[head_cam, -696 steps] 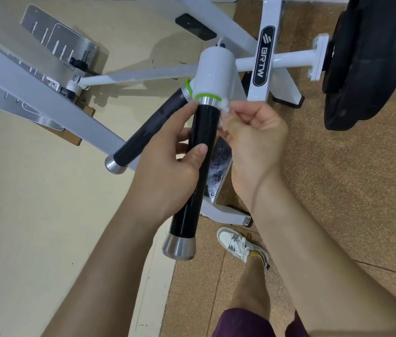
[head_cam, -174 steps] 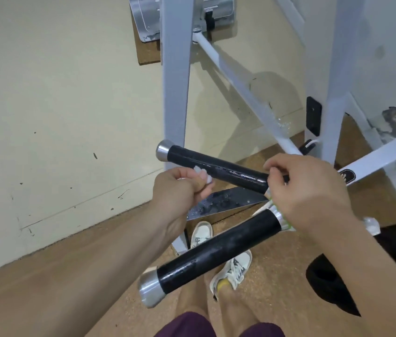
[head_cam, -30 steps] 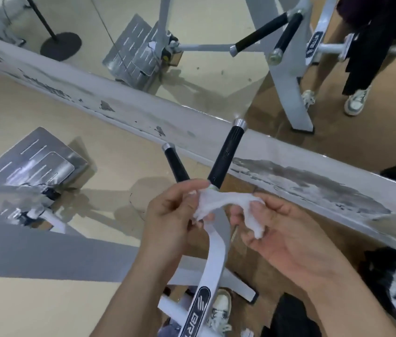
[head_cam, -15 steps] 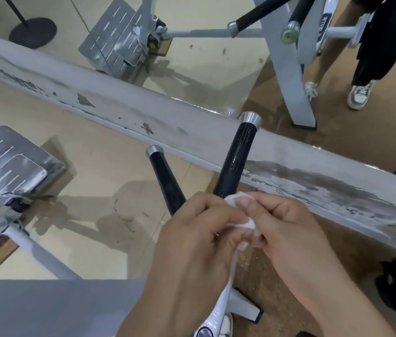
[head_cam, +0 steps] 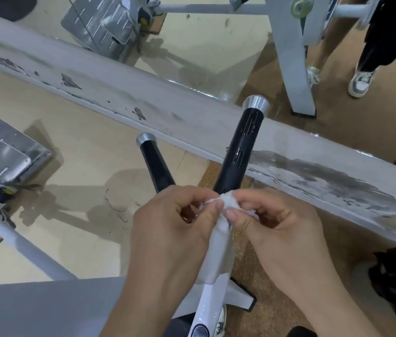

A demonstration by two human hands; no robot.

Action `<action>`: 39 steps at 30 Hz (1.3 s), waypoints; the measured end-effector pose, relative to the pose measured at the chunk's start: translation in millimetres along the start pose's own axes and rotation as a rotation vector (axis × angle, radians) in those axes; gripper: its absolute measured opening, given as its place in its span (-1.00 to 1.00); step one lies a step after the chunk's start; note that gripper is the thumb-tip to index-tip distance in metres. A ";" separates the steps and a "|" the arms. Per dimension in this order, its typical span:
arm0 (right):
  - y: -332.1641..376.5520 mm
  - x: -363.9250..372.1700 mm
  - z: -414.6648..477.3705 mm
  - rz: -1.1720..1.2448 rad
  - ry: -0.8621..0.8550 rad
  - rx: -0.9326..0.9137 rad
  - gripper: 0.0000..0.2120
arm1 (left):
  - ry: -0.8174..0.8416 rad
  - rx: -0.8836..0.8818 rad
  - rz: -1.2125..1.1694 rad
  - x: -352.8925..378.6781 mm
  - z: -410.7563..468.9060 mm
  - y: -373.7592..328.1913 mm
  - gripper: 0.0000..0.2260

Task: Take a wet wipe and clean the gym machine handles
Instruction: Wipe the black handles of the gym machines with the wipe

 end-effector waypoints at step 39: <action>29.3 17.9 13.3 -0.430 -0.009 -0.316 -0.83 | -0.138 0.179 0.020 10.7 -11.4 3.2 -0.78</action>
Point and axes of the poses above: each hand's wrist, its own z-axis towards the middle knuckle, its own x-axis out of the palm, y = z × x, the point moved 7 cm from there along z, towards the middle knuckle, and after that the axes turned 1 degree about z, right-handed, at the moved point
